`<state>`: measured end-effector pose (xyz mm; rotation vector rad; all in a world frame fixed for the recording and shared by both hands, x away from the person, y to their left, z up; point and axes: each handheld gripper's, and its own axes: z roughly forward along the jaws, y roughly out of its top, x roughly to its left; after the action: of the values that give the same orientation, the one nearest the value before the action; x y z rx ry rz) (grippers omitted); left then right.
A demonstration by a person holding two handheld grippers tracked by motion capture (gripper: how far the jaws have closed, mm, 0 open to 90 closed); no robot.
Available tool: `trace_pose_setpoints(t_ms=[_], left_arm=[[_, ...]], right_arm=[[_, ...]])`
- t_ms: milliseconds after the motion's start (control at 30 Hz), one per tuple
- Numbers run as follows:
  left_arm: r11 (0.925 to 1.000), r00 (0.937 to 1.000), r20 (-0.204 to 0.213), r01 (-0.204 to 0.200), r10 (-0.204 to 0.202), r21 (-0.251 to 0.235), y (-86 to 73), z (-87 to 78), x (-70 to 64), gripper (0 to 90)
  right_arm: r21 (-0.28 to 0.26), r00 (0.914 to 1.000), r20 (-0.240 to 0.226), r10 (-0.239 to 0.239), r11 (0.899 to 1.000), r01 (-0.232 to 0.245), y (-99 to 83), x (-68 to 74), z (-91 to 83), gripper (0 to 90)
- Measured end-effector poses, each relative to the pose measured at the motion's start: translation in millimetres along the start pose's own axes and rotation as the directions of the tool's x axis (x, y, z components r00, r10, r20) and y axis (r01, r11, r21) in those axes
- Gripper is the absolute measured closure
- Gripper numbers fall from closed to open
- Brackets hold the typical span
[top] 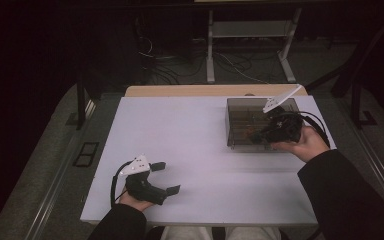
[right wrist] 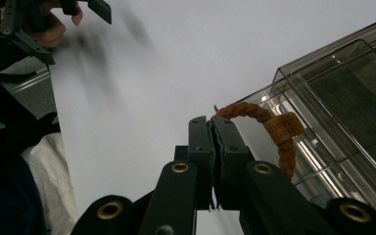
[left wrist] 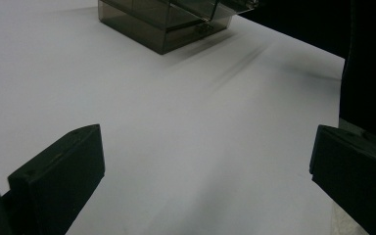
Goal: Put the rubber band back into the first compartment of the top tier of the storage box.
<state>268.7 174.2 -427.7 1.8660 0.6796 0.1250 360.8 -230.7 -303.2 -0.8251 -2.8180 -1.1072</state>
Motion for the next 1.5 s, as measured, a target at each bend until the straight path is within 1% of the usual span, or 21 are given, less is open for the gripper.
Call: trace_pose_setpoints(t_ms=[167,200,300,467,600,767,900,1100,1167,1300,1500], left_arm=[[1.0,1.0,0.001,0.004,-0.004,-0.002,-0.1,0.0,-0.1,0.0],[1.0,1.0,0.001,0.004,-0.004,-0.002,-0.1,0.0,-0.1,0.0],[1.0,1.0,0.001,0.005,-0.005,-0.002,-0.2,-0.2,0.0,0.0],[1.0,1.0,0.003,0.005,-0.005,-0.002,-0.2,-0.1,0.0,0.0],[1.0,1.0,0.002,0.004,-0.004,-0.001,0.0,-0.7,-0.1,0.0],[1.0,1.0,0.003,0.003,-0.003,-0.001,-0.2,-0.5,0.2,0.0],[1.0,1.0,0.003,0.004,-0.004,-0.001,-0.2,-0.6,0.3,0.0],[1.0,1.0,0.004,0.003,-0.003,0.0,-0.2,-0.7,0.4,0.0],[1.0,1.0,0.003,0.003,-0.003,0.0,-0.2,-0.8,0.4,0.0],[1.0,1.0,0.003,0.003,-0.003,0.0,-0.2,-0.7,0.4,0.0],[1.0,1.0,0.003,0.003,-0.003,0.0,-0.2,-0.6,0.3,0.0]], right_arm=[[-0.002,1.0,0.003,0.001,1.0,-0.001,0.6,-5.7,3.2,86.0],[-0.004,1.0,0.002,0.01,1.0,-0.01,1.0,-7.3,5.0,86.0],[-0.002,1.0,0.004,0.008,1.0,-0.008,1.3,-9.8,6.6,86.0],[0.005,1.0,0.009,-0.002,1.0,0.002,1.7,-14.1,13.9,86.0],[0.009,0.9999,0.007,0.015,1.0,-0.015,0.1,-19.4,22.1,86.0],[0.023,0.9997,0.015,0.018,1.0,-0.018,-1.3,-23.3,26.9,86.0],[0.02,0.9998,0.007,0.02,1.0,-0.02,-1.3,-26.8,31.3,86.0],[0.028,0.9996,0.013,0.026,0.999,-0.026,-2.1,-31.5,35.3,86.0],[0.028,0.9993,0.009,0.035,0.999,-0.036,-2.6,-32.8,36.6,86.0],[0.031,0.9993,0.005,0.038,0.999,-0.038,-5.0,-36.7,40.8,86.0],[0.034,0.999,-0.001,0.044,0.998,-0.044,-6.9,-39.4,44.9,86.0]])
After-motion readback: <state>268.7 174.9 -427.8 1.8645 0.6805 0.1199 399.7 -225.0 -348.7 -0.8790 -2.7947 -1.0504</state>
